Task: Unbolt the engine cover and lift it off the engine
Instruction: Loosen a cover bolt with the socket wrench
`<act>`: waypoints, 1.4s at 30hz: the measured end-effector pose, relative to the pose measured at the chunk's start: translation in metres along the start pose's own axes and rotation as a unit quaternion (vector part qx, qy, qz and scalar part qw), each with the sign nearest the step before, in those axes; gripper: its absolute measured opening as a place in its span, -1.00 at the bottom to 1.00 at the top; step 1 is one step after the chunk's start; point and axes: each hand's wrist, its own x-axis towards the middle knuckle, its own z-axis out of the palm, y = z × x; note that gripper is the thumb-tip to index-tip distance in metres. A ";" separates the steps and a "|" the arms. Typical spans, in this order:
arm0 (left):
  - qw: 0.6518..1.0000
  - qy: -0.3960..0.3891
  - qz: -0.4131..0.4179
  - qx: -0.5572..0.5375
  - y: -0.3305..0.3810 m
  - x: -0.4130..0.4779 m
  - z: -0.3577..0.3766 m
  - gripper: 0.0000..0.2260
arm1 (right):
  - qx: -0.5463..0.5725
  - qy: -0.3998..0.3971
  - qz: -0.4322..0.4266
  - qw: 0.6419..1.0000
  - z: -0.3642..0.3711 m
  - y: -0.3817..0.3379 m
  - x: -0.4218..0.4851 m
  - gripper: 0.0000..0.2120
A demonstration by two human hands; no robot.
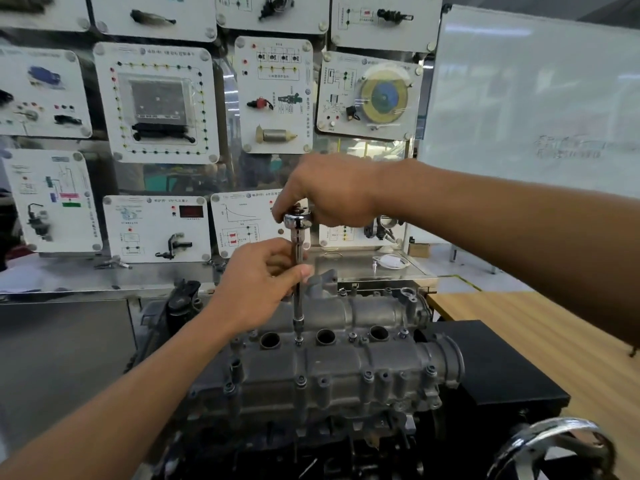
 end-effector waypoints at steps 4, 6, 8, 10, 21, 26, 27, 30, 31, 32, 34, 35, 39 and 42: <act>0.998 0.028 0.032 -0.034 0.012 -0.002 0.005 -0.82 | 0.029 -0.016 0.009 0.999 -0.018 0.002 -0.005 -0.67; 0.997 0.029 0.048 -0.061 0.023 0.005 0.013 -0.82 | 0.046 -0.034 0.055 0.997 -0.033 0.011 -0.013 -0.63; 0.994 0.033 0.057 -0.082 0.031 0.012 0.027 -0.81 | 0.053 -0.059 0.094 0.992 -0.043 0.020 -0.022 -0.64; 0.994 0.033 0.066 -0.080 0.035 0.015 0.045 -0.79 | 0.048 -0.090 0.126 0.987 -0.044 0.025 -0.033 -0.69; 0.996 0.031 0.080 -0.007 0.022 0.014 0.075 -0.72 | 0.153 -0.104 0.220 0.958 -0.009 0.020 -0.070 -0.77; 0.997 0.027 0.076 -0.021 0.023 0.013 0.073 -0.74 | 0.168 -0.099 0.225 0.955 -0.009 0.017 -0.071 -0.76; 0.997 0.025 0.071 -0.023 0.023 0.012 0.074 -0.73 | 0.172 -0.100 0.227 0.953 -0.009 0.016 -0.071 -0.76; 0.997 0.023 0.064 -0.021 0.022 0.012 0.074 -0.73 | 0.189 -0.095 0.240 0.948 -0.007 0.015 -0.072 -0.77; 0.998 0.023 0.063 -0.021 0.021 0.012 0.075 -0.74 | 0.198 -0.095 0.247 0.944 -0.007 0.015 -0.072 -0.77; 0.998 0.026 0.062 -0.020 0.021 0.012 0.075 -0.75 | 0.208 -0.094 0.255 0.940 -0.006 0.015 -0.071 -0.76; 0.998 0.035 0.056 -0.014 0.020 0.012 0.077 -0.78 | 0.210 -0.099 0.260 0.937 -0.004 0.014 -0.070 -0.75; 0.998 0.042 0.051 -0.013 0.019 0.011 0.077 -0.79 | 0.205 -0.101 0.258 0.939 -0.003 0.013 -0.068 -0.74; 0.997 0.063 0.046 -0.008 0.018 0.011 0.075 -0.82 | 0.101 -0.124 0.199 0.967 -0.006 0.017 -0.062 -0.81; 0.998 0.013 0.056 0.029 0.024 0.013 0.073 -0.82 | -0.019 -0.088 0.124 0.988 -0.009 0.027 -0.064 -0.68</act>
